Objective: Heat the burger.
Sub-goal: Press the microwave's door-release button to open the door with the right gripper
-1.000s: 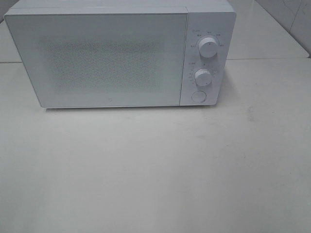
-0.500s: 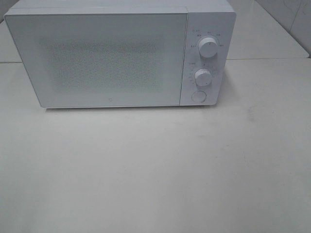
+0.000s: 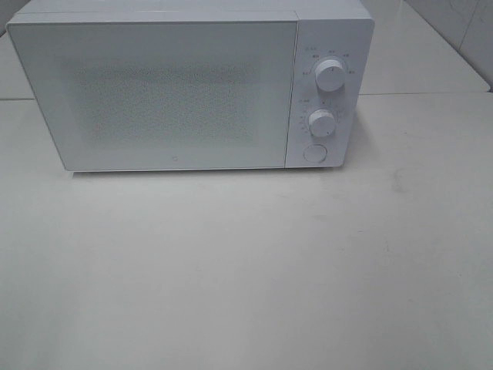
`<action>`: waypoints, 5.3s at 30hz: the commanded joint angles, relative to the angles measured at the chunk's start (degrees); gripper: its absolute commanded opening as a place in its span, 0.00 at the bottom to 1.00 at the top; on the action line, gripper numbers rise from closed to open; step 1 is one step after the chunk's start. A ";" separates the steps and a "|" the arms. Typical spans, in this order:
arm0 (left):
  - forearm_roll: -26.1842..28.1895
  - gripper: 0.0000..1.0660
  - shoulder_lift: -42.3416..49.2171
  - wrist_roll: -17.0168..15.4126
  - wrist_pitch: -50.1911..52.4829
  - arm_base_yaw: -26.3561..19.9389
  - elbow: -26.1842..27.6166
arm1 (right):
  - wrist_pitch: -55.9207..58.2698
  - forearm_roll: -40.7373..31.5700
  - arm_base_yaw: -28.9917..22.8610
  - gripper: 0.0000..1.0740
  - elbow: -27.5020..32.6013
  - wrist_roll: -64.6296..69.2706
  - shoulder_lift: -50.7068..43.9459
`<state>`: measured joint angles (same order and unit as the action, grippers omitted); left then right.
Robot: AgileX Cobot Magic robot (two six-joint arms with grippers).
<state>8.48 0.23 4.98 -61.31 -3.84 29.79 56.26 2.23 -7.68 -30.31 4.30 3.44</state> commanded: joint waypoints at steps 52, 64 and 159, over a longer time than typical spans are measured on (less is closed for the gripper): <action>0.06 0.92 0.92 -0.40 0.11 -0.11 -0.17 | -83.94 0.00 0.17 0.71 6.25 -0.46 63.66; 0.06 0.92 0.92 -0.40 0.11 -0.11 -0.17 | -103.71 -9.97 -0.17 0.71 13.46 -9.17 72.82; 0.11 0.92 0.46 -0.40 0.11 -0.11 -0.17 | -114.65 -45.21 -33.92 0.00 -3.32 74.14 110.01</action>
<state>8.48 0.23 4.98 -61.31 -3.84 29.79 -59.70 -43.89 -42.34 -32.31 78.21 113.10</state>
